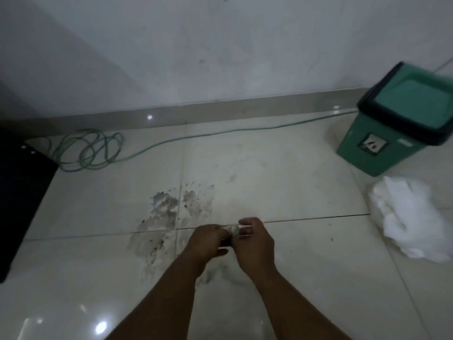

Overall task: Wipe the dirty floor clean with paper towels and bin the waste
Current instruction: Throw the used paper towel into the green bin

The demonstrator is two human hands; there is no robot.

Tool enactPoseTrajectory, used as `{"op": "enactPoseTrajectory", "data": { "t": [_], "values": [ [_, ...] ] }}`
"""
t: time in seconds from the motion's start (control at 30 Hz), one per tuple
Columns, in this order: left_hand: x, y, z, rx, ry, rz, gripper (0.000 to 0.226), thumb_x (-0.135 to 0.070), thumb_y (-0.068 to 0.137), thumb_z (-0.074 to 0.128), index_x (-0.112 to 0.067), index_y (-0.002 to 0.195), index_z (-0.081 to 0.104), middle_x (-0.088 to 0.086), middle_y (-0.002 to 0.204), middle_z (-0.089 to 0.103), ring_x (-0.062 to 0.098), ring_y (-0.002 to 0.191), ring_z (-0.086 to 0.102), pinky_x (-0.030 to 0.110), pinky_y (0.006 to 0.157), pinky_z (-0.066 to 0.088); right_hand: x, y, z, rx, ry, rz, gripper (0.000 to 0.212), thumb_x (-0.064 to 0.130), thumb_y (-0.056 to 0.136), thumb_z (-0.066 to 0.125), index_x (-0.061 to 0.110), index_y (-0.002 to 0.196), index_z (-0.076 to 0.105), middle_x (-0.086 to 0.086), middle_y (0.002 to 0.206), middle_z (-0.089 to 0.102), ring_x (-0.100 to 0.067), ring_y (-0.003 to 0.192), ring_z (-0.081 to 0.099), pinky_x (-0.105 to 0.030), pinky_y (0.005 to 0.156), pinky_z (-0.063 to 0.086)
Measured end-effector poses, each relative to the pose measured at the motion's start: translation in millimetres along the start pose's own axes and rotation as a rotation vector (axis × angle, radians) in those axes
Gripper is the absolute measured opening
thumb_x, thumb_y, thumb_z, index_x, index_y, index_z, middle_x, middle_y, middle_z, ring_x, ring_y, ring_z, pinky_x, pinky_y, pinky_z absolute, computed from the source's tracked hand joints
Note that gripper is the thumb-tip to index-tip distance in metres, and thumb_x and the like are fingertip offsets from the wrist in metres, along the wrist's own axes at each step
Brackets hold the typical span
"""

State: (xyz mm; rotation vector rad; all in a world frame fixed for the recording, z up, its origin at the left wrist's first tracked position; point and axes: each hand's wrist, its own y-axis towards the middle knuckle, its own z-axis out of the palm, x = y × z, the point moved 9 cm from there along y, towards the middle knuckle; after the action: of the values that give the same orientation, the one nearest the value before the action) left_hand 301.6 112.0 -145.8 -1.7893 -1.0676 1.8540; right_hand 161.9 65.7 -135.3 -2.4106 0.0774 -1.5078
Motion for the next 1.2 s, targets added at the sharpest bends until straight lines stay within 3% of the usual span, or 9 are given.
{"op": "enactPoseTrajectory", "data": {
  "t": [0.13,0.37,0.53,0.67,0.73,0.87,0.97,1.07,1.2],
  "values": [
    [-60.3,-7.2,61.8,0.145,-0.151,0.122,0.018,-0.020,0.095,0.062,-0.014,0.106,0.076,0.006,0.104,0.077,0.020,0.099,0.073,0.033,0.083,0.054,24.0,22.1,-74.9,-0.165,0.186,-0.031,0.020,0.023,0.077,0.084,0.029,0.088,0.068,0.014,0.079,0.071,0.004,0.074,0.066,-0.010,0.064,0.050],
    [-148.7,-9.7,137.8,0.117,-0.071,0.376,0.014,-0.026,0.090,0.069,-0.019,0.099,0.077,0.002,0.099,0.078,0.020,0.099,0.071,0.031,0.079,0.048,59.8,63.0,-178.4,-0.179,0.223,-0.242,0.031,0.025,0.083,0.081,0.026,0.112,0.070,0.016,0.110,0.066,0.007,0.093,0.065,-0.007,0.067,0.051],
    [-201.6,-9.1,208.3,0.217,-0.094,0.473,0.014,-0.015,0.091,0.068,-0.016,0.100,0.078,0.006,0.099,0.078,0.023,0.101,0.072,0.029,0.084,0.056,72.3,92.2,-249.9,-0.338,0.139,-0.301,0.023,0.020,0.088,0.074,0.039,0.098,0.066,0.026,0.091,0.068,0.008,0.087,0.064,-0.006,0.065,0.050],
    [-249.2,1.1,263.1,0.164,-0.048,0.575,0.016,-0.009,0.090,0.067,-0.016,0.099,0.078,0.007,0.092,0.078,0.030,0.096,0.073,0.041,0.090,0.059,84.8,120.1,-313.2,-0.503,0.105,-0.334,0.023,0.017,0.084,0.076,0.033,0.096,0.065,0.019,0.087,0.069,0.009,0.082,0.063,-0.008,0.066,0.049],
    [-272.6,5.3,288.2,0.062,0.037,0.648,0.014,-0.016,0.088,0.070,-0.021,0.099,0.076,0.001,0.091,0.077,0.024,0.090,0.073,0.041,0.087,0.060,92.1,131.2,-344.4,-0.593,0.084,-0.377,0.022,0.013,0.082,0.076,0.025,0.095,0.063,0.014,0.086,0.069,0.003,0.078,0.064,-0.010,0.067,0.049],
    [-313.2,9.5,323.2,-0.104,0.171,0.764,0.019,-0.020,0.082,0.075,-0.027,0.095,0.064,-0.012,0.084,0.068,0.005,0.079,0.066,0.019,0.073,0.053,101.3,154.4,-382.9,-0.691,-0.013,-0.419,0.016,0.007,0.083,0.071,0.016,0.091,0.061,0.002,0.088,0.066,-0.013,0.080,0.062,-0.026,0.070,0.051],
    [-329.0,19.2,354.5,-0.032,0.304,0.777,0.017,-0.016,0.086,0.069,-0.026,0.099,0.063,-0.010,0.091,0.068,0.009,0.087,0.067,0.023,0.079,0.055,92.0,179.1,-398.9,-0.684,-0.083,-0.332,0.012,0.011,0.085,0.068,0.017,0.093,0.060,0.000,0.091,0.064,-0.018,0.083,0.060,-0.035,0.071,0.050],
    [-326.7,25.0,384.9,0.097,0.665,0.843,0.023,-0.022,0.096,0.057,-0.023,0.118,0.063,-0.002,0.115,0.069,0.018,0.105,0.065,0.035,0.094,0.053,78.9,198.6,-406.5,-0.636,-0.163,-0.269,0.009,0.011,0.088,0.061,0.015,0.096,0.061,-0.004,0.095,0.063,-0.021,0.086,0.060,-0.039,0.074,0.052],
    [-313.9,36.2,399.6,0.188,1.036,0.941,0.042,-0.015,0.092,0.049,-0.025,0.132,0.054,0.006,0.131,0.062,0.029,0.118,0.058,0.033,0.095,0.045,70.7,220.9,-393.6,-0.436,-0.474,-0.299,0.014,0.005,0.084,0.062,0.003,0.098,0.067,-0.017,0.102,0.061,-0.031,0.093,0.057,-0.038,0.079,0.044]
  ]
}}
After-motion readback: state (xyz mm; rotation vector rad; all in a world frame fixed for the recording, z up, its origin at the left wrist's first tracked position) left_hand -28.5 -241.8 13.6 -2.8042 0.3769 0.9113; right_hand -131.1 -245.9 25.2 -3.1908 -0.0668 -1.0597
